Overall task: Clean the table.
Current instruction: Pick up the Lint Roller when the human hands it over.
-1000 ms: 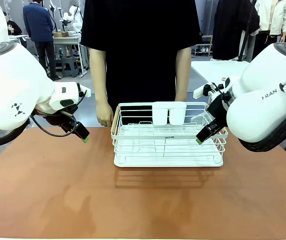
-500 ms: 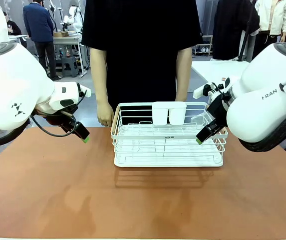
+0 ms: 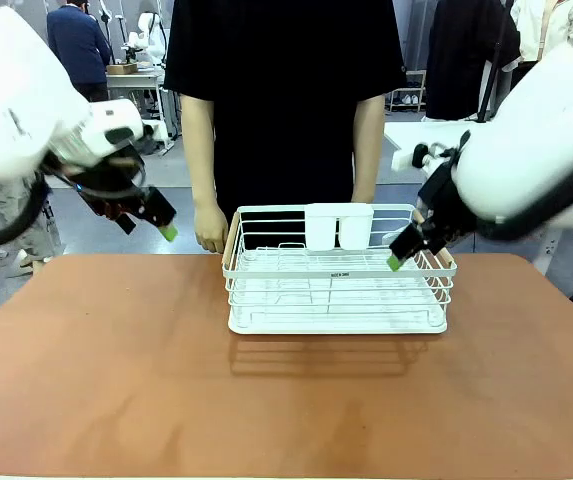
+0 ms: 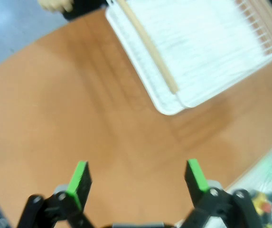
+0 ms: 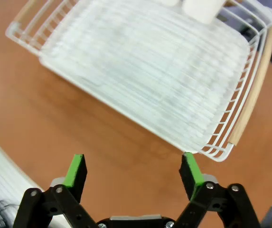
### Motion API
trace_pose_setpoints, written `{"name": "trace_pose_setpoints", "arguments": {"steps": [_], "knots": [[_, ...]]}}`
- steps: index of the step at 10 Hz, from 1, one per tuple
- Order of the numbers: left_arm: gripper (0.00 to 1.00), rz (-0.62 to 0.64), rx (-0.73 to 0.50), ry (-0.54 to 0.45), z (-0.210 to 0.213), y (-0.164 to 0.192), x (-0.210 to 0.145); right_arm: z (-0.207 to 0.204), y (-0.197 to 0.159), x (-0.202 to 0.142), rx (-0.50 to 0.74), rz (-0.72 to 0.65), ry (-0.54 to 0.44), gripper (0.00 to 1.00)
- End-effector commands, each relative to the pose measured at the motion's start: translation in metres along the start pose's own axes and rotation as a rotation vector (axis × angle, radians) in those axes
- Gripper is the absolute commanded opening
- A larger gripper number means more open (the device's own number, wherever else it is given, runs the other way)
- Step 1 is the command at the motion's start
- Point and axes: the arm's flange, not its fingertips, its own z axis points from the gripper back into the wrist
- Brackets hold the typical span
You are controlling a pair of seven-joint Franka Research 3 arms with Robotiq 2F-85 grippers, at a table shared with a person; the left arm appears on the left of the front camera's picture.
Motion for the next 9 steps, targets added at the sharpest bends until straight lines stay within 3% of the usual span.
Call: {"name": "trace_pose_setpoints", "arguments": {"steps": [1, 7, 9], "knots": [[1.0, 0.123, -0.19, 0.048, 0.037, 0.034, -0.008, 0.055, -0.039, -0.006, 0.168, -0.126, 0.008, 1.0], [1.0, 0.288, -0.663, -0.084, 0.114, 0.124, -0.082, 0.144, -0.143, -0.073, 0.565, -0.513, -0.08, 1.0], [1.0, 0.357, -0.732, -0.144, 0.124, 0.153, -0.11, 0.164, -0.178, -0.1, 0.709, -0.6, -0.156, 1.0]]}}
